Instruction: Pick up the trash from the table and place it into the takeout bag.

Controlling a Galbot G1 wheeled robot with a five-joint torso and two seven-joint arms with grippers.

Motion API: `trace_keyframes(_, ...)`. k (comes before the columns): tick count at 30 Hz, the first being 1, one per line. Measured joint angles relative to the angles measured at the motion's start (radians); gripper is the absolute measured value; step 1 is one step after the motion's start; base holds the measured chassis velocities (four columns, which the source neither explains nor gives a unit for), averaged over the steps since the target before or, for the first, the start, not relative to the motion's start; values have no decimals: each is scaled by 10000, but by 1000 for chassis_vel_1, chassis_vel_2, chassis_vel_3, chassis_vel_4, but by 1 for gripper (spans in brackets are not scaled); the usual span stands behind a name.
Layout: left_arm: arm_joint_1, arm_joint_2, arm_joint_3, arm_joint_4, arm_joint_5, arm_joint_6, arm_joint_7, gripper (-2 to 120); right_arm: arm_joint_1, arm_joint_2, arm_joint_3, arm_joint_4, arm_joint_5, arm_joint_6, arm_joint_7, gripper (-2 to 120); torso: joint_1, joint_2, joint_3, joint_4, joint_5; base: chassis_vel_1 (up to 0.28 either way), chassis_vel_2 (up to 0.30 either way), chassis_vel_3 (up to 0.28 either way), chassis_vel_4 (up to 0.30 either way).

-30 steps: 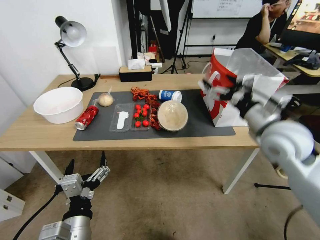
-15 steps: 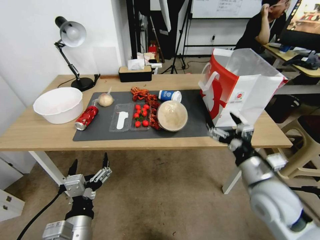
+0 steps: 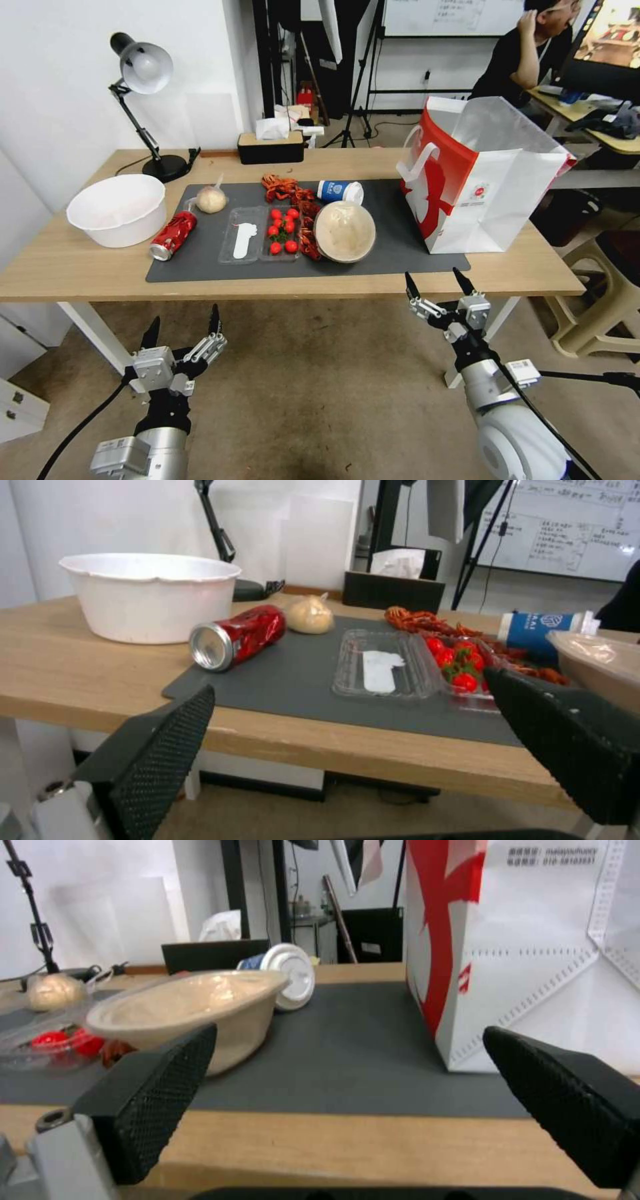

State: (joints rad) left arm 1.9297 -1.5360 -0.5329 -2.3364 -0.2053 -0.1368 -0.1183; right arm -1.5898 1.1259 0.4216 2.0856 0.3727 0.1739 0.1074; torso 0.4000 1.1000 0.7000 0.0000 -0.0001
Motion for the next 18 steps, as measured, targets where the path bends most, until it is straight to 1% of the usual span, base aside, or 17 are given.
trace_keyframes(9, 15, -50, 17, 26, 7, -17, 12, 100, -309, 82, -135, 8, -158, 63, -3, 100, 0, 0, 0, -1, 0, 0, 0, 0, 0)
trace_keyframes(13, 30, -82, 20, 26, 13, -37, 27, 100, -276, 89, -232, 92, 103, -115, -5, 100, 0, 0, 0, -1, 0, 0, 0, 0, 0)
trace_keyframes(15, 61, -107, 26, 33, 33, -79, 36, 100, -108, 58, -388, 283, 1010, -523, -91, 100, 0, 0, 0, -1, 2, 0, 0, 0, 0)
trace_keyframes(16, 79, -114, 32, 34, 42, -95, 41, 100, 66, 25, -495, 470, 1834, -918, -115, 100, 0, 0, 0, -1, 0, 0, 0, 0, 0)
trace_keyframes(17, 79, -114, 32, 34, 42, -95, 41, 100, 66, 25, -495, 470, 1834, -918, -115, 100, 0, 0, 0, -1, 0, 0, 0, 0, 0)
trace_keyframes(18, 95, -117, 39, 34, 49, -108, 45, 100, 249, 1, -589, 635, 2595, -1311, -99, 100, 0, 0, 0, 0, 0, 0, 0, 0, 0)
